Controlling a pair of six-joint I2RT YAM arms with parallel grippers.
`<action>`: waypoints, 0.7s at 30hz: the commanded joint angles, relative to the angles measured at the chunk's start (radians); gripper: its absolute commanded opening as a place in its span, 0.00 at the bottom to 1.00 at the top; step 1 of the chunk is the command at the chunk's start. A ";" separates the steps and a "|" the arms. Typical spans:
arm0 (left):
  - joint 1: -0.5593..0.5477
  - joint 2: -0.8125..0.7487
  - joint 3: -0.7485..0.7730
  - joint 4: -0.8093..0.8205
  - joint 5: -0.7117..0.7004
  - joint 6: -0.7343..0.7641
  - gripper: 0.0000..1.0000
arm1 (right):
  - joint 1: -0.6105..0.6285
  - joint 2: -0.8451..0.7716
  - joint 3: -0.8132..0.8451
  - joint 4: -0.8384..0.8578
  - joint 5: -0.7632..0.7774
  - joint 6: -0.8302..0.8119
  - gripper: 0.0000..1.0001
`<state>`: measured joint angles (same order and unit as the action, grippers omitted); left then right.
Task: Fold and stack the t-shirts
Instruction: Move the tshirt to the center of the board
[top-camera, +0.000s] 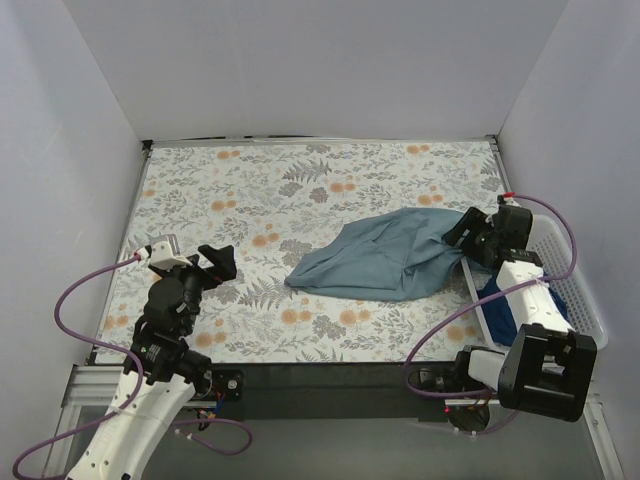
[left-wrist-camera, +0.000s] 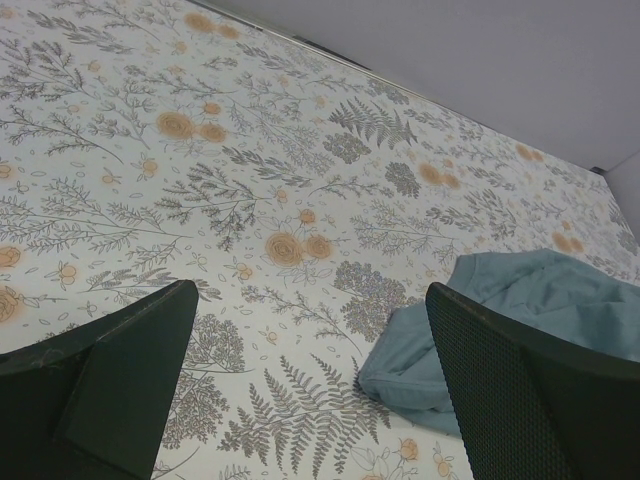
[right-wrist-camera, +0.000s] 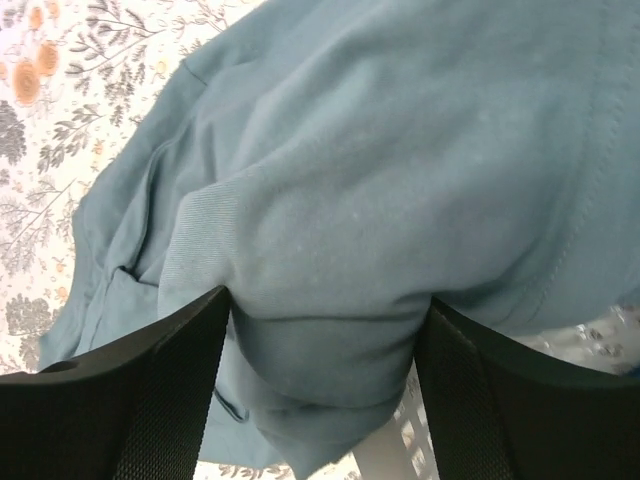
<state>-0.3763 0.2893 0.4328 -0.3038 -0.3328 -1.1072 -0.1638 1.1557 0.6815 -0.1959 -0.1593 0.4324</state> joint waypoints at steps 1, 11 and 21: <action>-0.003 0.008 -0.003 0.019 -0.005 0.010 0.98 | -0.003 0.039 0.003 0.170 -0.134 0.011 0.72; -0.004 0.014 -0.006 0.019 -0.008 0.009 0.98 | 0.032 0.171 0.136 0.187 -0.157 -0.060 0.58; -0.004 0.016 -0.006 0.019 -0.014 0.007 0.98 | 0.070 0.147 0.246 0.069 -0.040 -0.086 0.19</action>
<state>-0.3763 0.3016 0.4328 -0.3023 -0.3332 -1.1072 -0.1101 1.3453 0.8562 -0.1020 -0.2420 0.3630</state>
